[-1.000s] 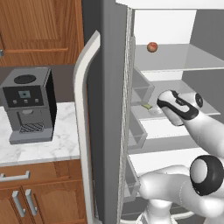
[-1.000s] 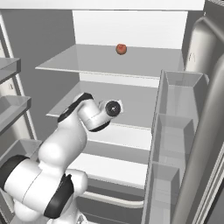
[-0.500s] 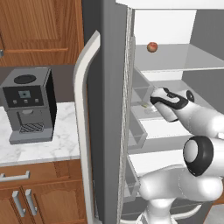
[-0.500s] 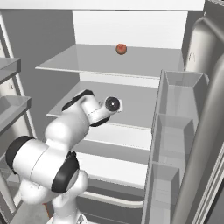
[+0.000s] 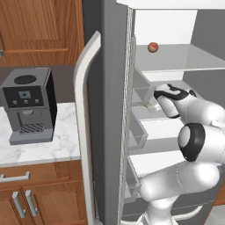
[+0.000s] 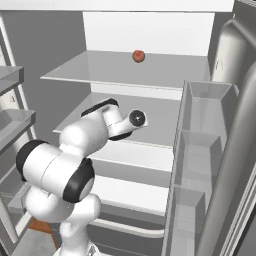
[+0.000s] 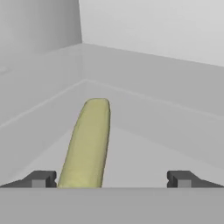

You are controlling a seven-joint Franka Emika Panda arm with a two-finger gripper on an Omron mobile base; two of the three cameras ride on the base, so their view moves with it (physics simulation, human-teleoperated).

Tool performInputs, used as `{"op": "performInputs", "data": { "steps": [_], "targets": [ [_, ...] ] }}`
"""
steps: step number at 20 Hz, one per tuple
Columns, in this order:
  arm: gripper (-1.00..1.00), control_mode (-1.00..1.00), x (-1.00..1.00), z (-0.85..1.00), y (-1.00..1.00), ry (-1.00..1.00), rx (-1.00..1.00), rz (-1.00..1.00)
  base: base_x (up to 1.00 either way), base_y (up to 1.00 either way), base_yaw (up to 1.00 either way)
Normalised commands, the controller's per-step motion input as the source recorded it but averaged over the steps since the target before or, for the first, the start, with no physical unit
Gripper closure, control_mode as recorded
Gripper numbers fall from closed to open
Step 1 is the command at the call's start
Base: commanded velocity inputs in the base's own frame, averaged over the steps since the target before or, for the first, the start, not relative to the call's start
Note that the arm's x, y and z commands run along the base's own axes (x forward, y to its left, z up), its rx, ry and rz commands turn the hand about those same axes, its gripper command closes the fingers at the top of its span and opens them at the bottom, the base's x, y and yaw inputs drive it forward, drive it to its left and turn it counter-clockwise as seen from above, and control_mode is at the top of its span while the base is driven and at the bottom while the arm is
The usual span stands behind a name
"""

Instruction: Pick the egg and butter from the fridge and place them by the bowl for mixing.

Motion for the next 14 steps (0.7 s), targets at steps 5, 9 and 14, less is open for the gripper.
{"op": "performInputs", "data": {
  "steps": [5,9,14],
  "targets": [
    [-1.00,-1.00,0.02,-0.19,-0.05,-0.09,0.00,0.00,0.00,0.00,0.00],
    [-1.00,-1.00,0.00,-0.27,0.00,-0.08,0.00,0.00,0.00,0.00,0.00],
    [-1.00,-1.00,0.00,-0.80,0.00,0.00,-0.02,0.00,0.00,0.00,0.00]
  ]
}}
